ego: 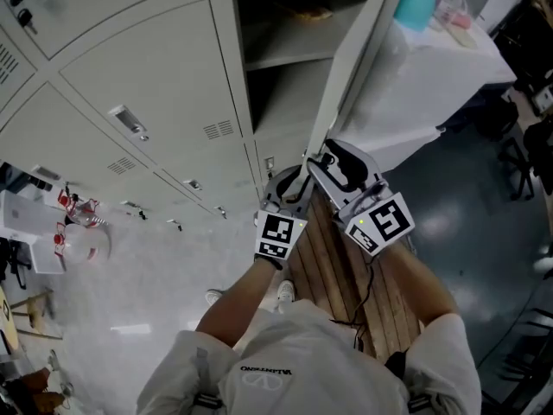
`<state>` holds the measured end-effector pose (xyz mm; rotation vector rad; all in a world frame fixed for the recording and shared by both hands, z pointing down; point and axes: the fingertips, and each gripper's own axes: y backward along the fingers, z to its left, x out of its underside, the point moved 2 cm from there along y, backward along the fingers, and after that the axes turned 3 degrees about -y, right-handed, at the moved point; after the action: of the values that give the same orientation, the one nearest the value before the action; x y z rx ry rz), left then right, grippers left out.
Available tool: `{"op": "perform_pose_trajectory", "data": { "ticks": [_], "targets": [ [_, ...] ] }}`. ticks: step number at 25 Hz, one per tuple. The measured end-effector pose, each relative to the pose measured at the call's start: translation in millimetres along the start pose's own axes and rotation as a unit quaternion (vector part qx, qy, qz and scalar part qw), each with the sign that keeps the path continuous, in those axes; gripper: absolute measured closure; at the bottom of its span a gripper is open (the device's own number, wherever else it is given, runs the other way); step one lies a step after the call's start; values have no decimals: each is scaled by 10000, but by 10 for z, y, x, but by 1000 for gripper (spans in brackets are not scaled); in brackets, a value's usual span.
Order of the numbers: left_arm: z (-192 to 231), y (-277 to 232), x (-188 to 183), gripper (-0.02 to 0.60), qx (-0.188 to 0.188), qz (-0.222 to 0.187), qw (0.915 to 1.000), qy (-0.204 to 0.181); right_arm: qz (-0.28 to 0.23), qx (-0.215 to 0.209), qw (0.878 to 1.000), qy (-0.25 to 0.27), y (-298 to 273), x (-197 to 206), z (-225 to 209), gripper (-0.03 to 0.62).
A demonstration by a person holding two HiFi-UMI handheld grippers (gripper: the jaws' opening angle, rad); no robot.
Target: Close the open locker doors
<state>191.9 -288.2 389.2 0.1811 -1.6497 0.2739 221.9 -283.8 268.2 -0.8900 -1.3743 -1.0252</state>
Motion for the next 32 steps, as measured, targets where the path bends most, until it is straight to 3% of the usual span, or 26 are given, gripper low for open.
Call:
{"op": "perform_pose_trajectory", "data": {
  "ticks": [5,10,16,20,24,32],
  "targets": [
    [98,19,15,491,5,-18,10000,-7,59,112,9999,-40,-205,33,-48,399],
    [245,43,24,492,-62,-54,10000,45,-33,89,9999,-48,-357,38,-31,457],
    [430,123,60,492,-51,-49,10000,56,-74,50,9999,-107,-520,55,-14,468],
    [556,225,41,500,-286,-115,9995,103,-49,41,9999,-94,-645,64,-8,473],
    [672,323,3,577,-548,-223,9982,40,-44,41,9999,-92,-789,72,-19,474],
    [939,439,-72,577,-765,-314,9966,28,-62,67,10000,-32,-1167,110,-83,477]
  ]
}}
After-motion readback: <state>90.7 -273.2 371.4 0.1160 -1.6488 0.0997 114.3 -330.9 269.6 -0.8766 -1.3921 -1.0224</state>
